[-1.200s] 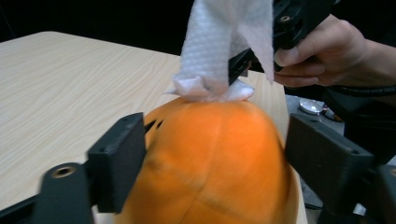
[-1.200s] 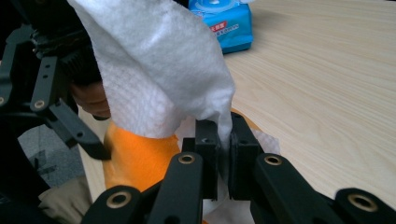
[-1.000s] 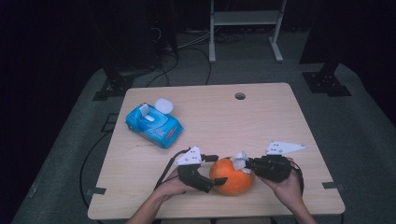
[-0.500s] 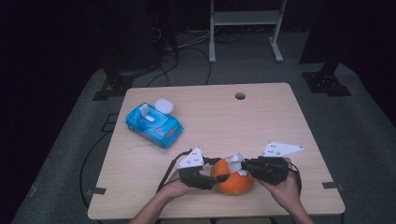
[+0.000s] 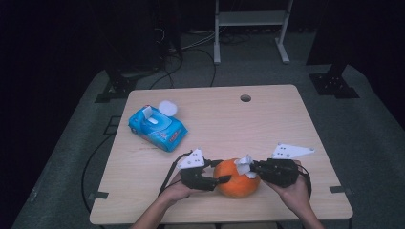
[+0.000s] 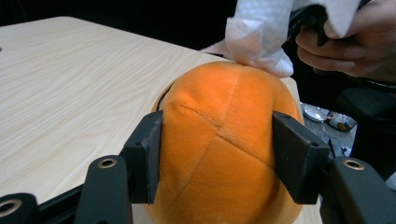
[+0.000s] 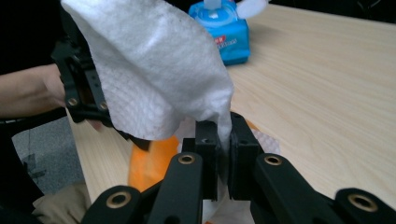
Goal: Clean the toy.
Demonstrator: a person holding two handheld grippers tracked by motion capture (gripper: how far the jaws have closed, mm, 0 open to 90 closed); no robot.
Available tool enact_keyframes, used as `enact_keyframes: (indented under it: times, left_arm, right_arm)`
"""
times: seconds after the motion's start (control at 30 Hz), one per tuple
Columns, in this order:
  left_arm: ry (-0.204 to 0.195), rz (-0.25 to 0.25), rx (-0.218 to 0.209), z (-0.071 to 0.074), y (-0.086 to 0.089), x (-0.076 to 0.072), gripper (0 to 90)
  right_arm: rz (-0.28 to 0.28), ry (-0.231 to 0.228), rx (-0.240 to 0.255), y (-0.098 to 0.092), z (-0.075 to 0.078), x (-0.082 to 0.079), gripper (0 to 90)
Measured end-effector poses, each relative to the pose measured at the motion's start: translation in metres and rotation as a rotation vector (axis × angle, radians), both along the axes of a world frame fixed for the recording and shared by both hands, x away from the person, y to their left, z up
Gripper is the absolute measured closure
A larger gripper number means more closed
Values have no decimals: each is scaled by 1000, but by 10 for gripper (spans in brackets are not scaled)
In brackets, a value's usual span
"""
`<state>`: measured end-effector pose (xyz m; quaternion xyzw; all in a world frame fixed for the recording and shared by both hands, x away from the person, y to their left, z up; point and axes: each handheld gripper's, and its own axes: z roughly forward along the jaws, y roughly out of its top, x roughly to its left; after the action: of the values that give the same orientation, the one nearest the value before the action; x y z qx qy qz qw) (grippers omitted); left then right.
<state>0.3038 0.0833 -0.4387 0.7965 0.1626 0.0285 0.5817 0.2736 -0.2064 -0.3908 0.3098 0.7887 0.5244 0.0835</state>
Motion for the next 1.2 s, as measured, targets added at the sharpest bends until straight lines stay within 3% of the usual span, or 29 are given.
enact_keyframes:
  times: [0.17, 0.23, 0.33, 0.4, 0.53, 0.63, 0.7, 0.8, 0.93, 1.0, 1.13, 1.2]
  left_arm:
    - [27, 1, 16, -5, 14, 6, 380]
    - [47, 5, 18, -7, 22, 9, 377]
    - [61, 13, 10, -9, 26, 13, 375]
    - [53, 22, 11, -8, 26, 13, 375]
    - [52, 27, 4, -7, 25, 12, 379]
    - [45, 31, 0, -5, 23, 11, 391]
    - [33, 41, -7, -2, 19, 10, 401]
    - [20, 42, -17, 6, 15, 8, 435]
    - [20, 27, -50, 14, 9, 0, 460]
    - [-7, 9, -48, 18, 4, -5, 463]
    - [-32, 7, -26, 17, 0, -5, 334]
    - [-41, 6, 6, 12, -1, -3, 231]
  right_arm:
    - [-77, 67, -49, -19, -21, 14, 842]
    - [-95, 98, -29, -26, -26, 17, 841]
    - [-84, 88, 0, -25, -21, 15, 841]
    - [-79, 93, -7, -23, -22, 16, 841]
    - [-109, 158, -24, -29, -32, 23, 840]
    - [-122, 138, 15, -30, -24, 20, 840]
    - [-92, 111, 36, -22, -14, 14, 840]
    - [-42, 52, 29, 0, 1, 5, 840]
    - [-3, 34, 38, 11, 10, 2, 841]
    - [3, 24, 35, 13, 12, 0, 841]
    - [2, 36, -14, 11, 1, 2, 841]
    - [-6, 59, -6, 4, -6, 4, 841]
